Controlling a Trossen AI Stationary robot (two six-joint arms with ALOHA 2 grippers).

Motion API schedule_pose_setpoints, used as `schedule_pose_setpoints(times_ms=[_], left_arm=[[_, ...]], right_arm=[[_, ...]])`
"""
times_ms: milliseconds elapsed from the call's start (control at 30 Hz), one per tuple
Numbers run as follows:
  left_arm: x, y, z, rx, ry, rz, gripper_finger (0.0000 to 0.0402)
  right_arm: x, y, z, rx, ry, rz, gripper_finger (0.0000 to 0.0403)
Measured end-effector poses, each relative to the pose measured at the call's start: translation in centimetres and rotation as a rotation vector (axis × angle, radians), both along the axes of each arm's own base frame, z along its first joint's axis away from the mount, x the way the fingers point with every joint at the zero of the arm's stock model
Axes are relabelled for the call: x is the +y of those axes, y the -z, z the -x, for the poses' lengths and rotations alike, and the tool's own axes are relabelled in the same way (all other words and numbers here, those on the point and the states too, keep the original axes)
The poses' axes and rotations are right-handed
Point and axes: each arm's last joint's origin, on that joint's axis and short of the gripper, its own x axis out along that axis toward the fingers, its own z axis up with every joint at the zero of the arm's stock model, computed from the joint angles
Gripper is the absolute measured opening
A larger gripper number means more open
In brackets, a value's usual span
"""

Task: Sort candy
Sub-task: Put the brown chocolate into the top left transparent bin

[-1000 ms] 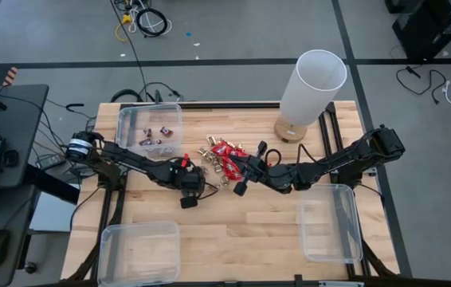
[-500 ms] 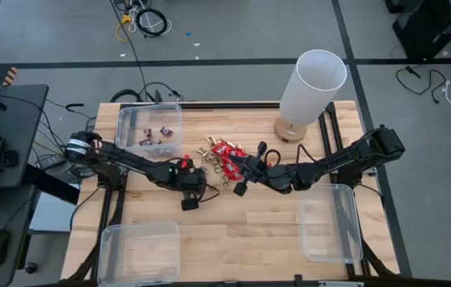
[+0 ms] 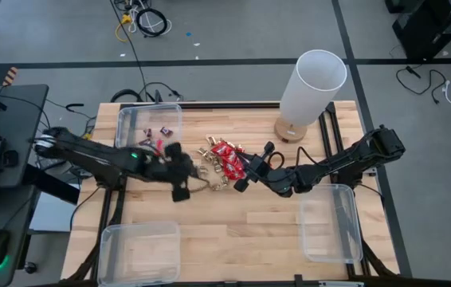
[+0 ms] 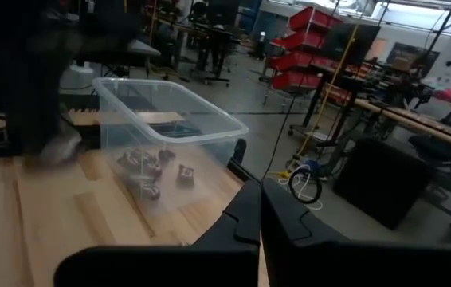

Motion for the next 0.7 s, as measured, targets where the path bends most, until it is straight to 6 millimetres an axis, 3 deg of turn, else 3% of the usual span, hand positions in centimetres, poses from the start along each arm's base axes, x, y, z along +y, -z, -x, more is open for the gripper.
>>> schedule_pose_setpoints(times_ms=[200, 300, 500, 700], left_arm=[[2.6, -6.1, 3.5, -0.047, -0.147, -0.085, 0.0000], [4.3, -7.5, 5.1, -0.003, -0.246, -0.086, 0.0000], [7.2, -7.6, 7.6, 0.154, -0.402, -0.055, 0.0000], [9.6, -5.9, 8.7, 0.294, -0.540, -0.048, 0.0000]], right_arm=[[0.0, 0.0, 0.0, -0.005, -0.004, -0.004, 0.0000], [0.0, 0.0, 0.0, -0.004, -0.005, -0.004, 0.0000], [0.0, 0.1, 0.0, 0.002, -0.008, -0.005, 0.0000], [0.0, 0.1, 0.0, 0.000, -0.014, -0.009, 0.0000]])
